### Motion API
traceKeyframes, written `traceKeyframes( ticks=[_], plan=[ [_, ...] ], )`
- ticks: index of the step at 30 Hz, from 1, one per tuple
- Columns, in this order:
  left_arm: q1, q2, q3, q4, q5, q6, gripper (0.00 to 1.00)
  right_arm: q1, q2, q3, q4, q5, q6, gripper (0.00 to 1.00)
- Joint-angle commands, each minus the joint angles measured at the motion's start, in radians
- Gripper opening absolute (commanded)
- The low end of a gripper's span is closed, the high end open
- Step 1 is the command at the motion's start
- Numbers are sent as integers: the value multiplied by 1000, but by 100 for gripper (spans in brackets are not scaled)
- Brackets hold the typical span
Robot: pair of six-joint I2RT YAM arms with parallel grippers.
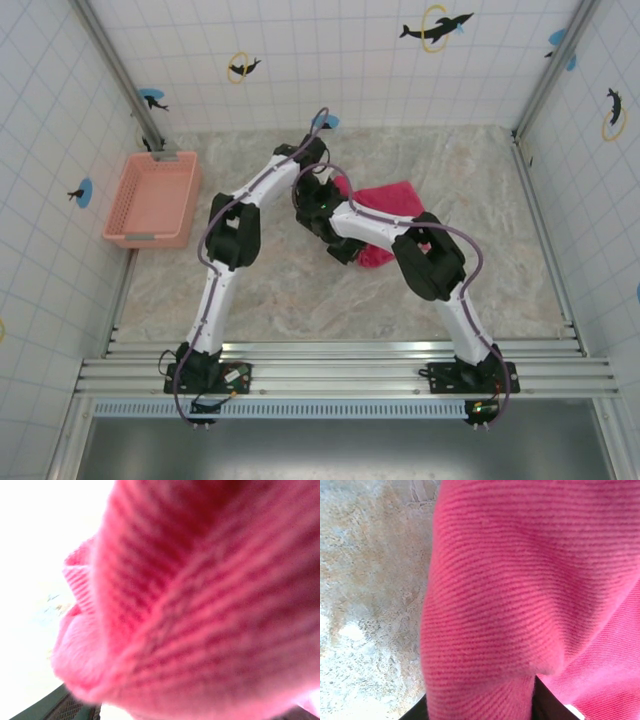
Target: Roll up the long pants
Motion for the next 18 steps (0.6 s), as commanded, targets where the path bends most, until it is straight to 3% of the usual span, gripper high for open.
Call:
traceKeyframes(
  ticks=[1, 5, 7, 13, 18],
  plan=[
    [119, -186, -102, -58, -129, -73, 65, -14, 36, -5, -29, -257, -144, 19],
    [235, -390, -243, 31, -199, -112, 66, 32, -28, 24, -45, -355, -301, 18],
    [270, -459, -284, 38, -240, -105, 67, 33, -78, 16, -40, -497, -331, 17],
    [286, -519, -339, -8, -285, -40, 68, 3, -280, -86, 52, -835, -265, 17],
    [270, -505, -390, 40, -219, -69, 73, -99, -450, -312, 279, -969, -69, 17]
  ],
)
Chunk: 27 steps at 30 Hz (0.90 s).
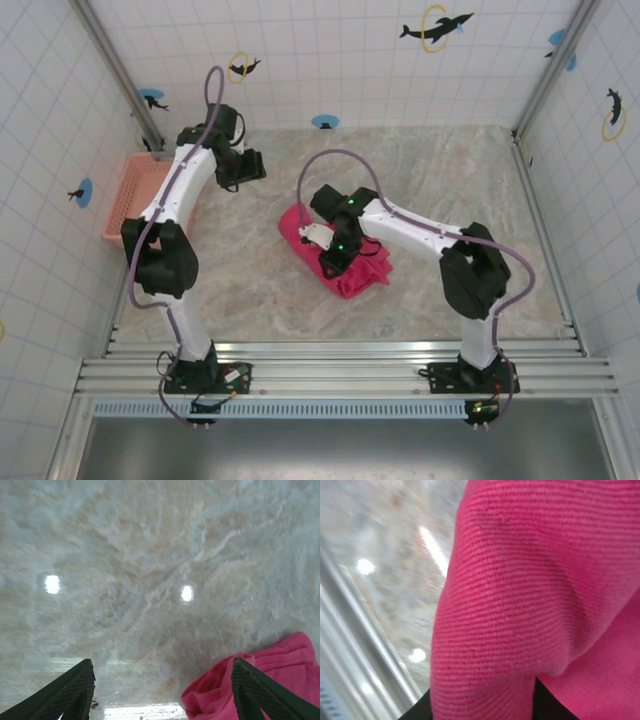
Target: Roll up the long pants
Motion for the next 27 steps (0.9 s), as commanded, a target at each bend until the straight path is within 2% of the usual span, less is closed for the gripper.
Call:
traceKeyframes(
  ticks=[1, 5, 11, 18, 21, 24, 27],
  plan=[
    [-20, 45, -14, -3, 24, -2, 73, -102, -129, -163, 223, -229, 189, 17],
    [-68, 87, 34, -28, 19, 16, 73, -217, -178, -411, 490, -321, 437, 17],
    [-134, 141, 91, -57, 31, 44, 73, -287, -120, -620, 708, -389, 612, 16],
    [-206, 200, 198, -132, 53, 93, 73, -294, -1, -696, 721, -370, 655, 15],
    [-242, 193, 193, -140, 66, 113, 72, -294, 39, -694, 721, -363, 667, 16],
    [-275, 165, 131, -111, 108, 127, 61, -297, 82, -671, 693, -370, 659, 16],
    [-309, 162, 87, -103, 122, 137, 55, -298, 118, -634, 648, -365, 639, 17]
  ],
)
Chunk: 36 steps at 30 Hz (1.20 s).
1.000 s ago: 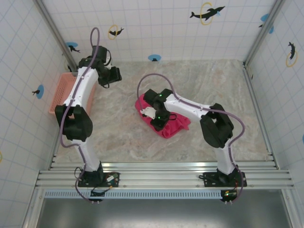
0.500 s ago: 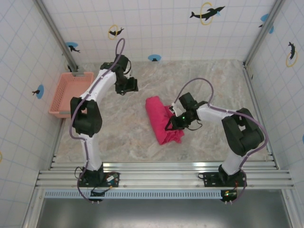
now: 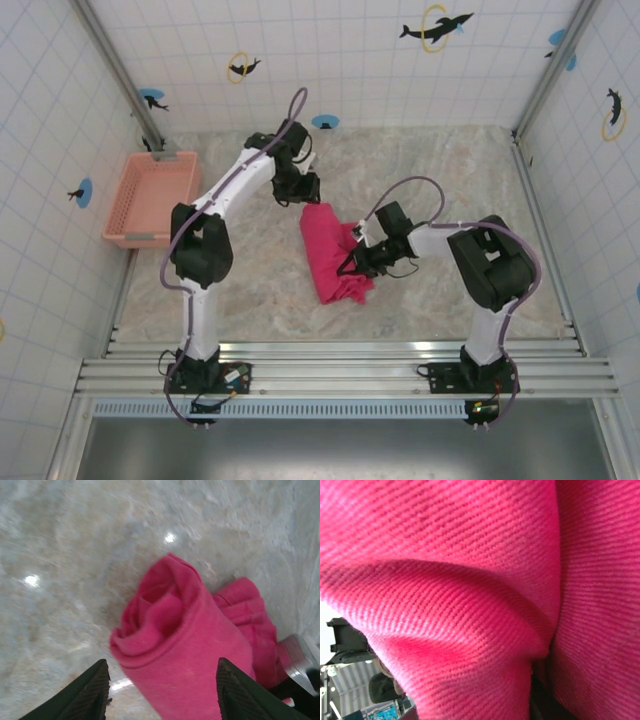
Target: Roll up the long pants
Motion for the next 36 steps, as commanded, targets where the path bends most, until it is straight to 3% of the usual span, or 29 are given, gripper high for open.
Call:
traceKeyframes(
  ticks=[1, 6, 13, 16, 21, 25, 28, 36],
  plan=[
    [-33, -18, -49, -17, 43, 35, 54, 8, 136, -17, -198, 205, 4, 17],
    [-56, 26, -77, -23, 56, 56, 52, 2, 250, 139, -402, 221, -121, 17],
    [-56, 103, -77, -27, 50, 60, 52, -26, 386, 408, -536, 291, -212, 20],
    [-57, 142, -85, -28, 59, 52, 52, -42, 412, 576, -647, 360, -281, 28],
    [-57, 190, -76, -28, 67, 50, 52, -61, 374, 787, -863, 598, -408, 53],
    [-57, 220, -57, -47, 69, 44, 53, -58, 237, 795, -912, 796, -465, 67],
    [-57, 275, -59, -42, 100, 18, 53, -16, 137, 778, -940, 884, -512, 69],
    [-48, 309, -59, -10, 176, -36, 54, 252, -88, 559, -798, 1091, -605, 78]
  ],
)
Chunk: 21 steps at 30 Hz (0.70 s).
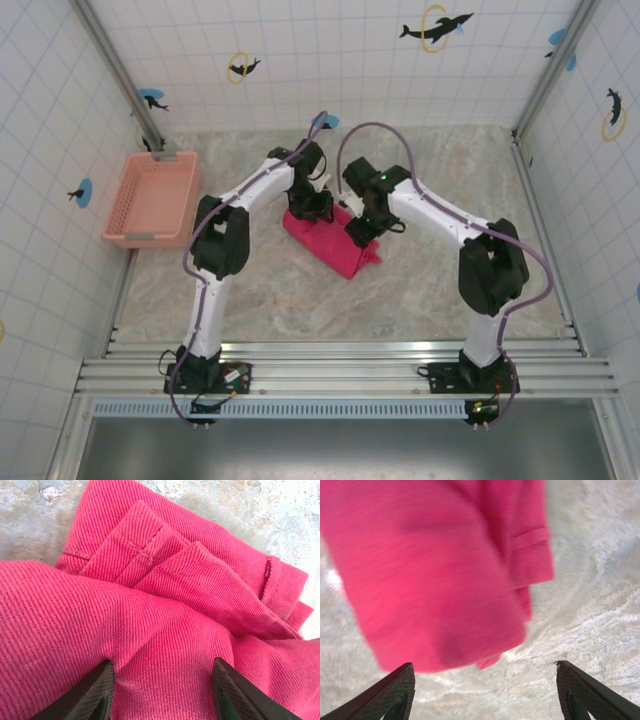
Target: Roll up the long pants
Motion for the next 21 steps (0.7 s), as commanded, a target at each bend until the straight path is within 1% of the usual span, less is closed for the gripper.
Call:
traceKeyframes(
  ticks=[1, 3, 5, 9, 11, 12, 15, 19, 21],
  plan=[
    [-16, 139, -67, -50, 53, -37, 54, 107, -59, -77, 63, 134, -55, 78],
    [-15, 147, -65, -47, 62, -43, 54, 155, -55, -78, 78, 137, -58, 78],
    [-12, 153, -66, -42, 70, -49, 54, 197, -38, -62, 85, 169, -64, 79],
    [-9, 159, -60, -36, 81, -61, 55, 242, 49, 2, 91, 167, -97, 79],
    [-4, 162, -60, -33, 87, -66, 55, 258, 105, 35, 90, 202, -116, 79],
    [-3, 161, -60, -33, 88, -66, 55, 261, 133, 54, 87, 198, -136, 80],
    [-4, 158, -61, -37, 84, -64, 55, 265, 218, 95, 84, 246, -164, 80],
    [-2, 146, -68, -42, 81, -63, 56, 263, 329, 155, 38, 397, -158, 80],
    [-2, 142, -68, -46, 82, -59, 56, 262, 363, 157, 34, 439, -174, 79]
  ],
)
